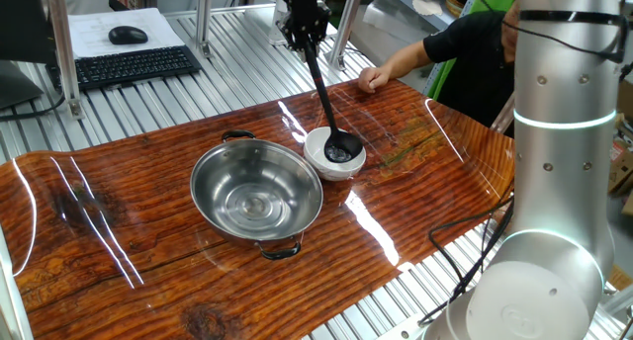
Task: Scoop water with a large spoon from one bowl to another
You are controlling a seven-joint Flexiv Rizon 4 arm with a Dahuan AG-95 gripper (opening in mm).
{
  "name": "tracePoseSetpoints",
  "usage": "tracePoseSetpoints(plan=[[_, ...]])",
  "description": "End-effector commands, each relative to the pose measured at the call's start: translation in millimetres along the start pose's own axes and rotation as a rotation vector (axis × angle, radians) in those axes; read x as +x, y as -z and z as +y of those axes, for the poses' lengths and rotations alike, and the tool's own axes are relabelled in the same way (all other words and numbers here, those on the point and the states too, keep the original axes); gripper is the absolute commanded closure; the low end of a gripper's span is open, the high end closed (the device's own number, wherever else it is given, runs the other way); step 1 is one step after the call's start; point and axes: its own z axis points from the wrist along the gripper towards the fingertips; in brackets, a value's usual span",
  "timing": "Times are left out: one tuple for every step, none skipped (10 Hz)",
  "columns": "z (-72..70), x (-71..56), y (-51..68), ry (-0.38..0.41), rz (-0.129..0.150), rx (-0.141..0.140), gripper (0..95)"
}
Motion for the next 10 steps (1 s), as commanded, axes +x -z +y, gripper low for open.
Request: tracePoseSetpoints(plan=[[0.9,2.8,0.8,-0.010,-0.017,0.012,95.0],[2.2,3.3,1.9,-0.020,-0.018,0.013,95.0],[4.1,4.0,3.5,-0.025,-0.024,0.040,95.0],[5.0,4.3,4.2,-0.026,-0.025,0.055,95.0],[6.3,4.8,5.3,-0.033,-0.027,0.077,95.0],[8.0,5.5,6.8,-0.039,-0.029,0.080,95.0],[9.3,6.1,8.0,-0.045,-0.035,0.091,95.0],[10.9,6.9,9.4,-0.056,-0.039,0.096,95.0],[12.5,7.6,10.9,-0.061,-0.045,0.109,95.0],[14.0,8.3,12.3,-0.067,-0.051,0.125,95.0]])
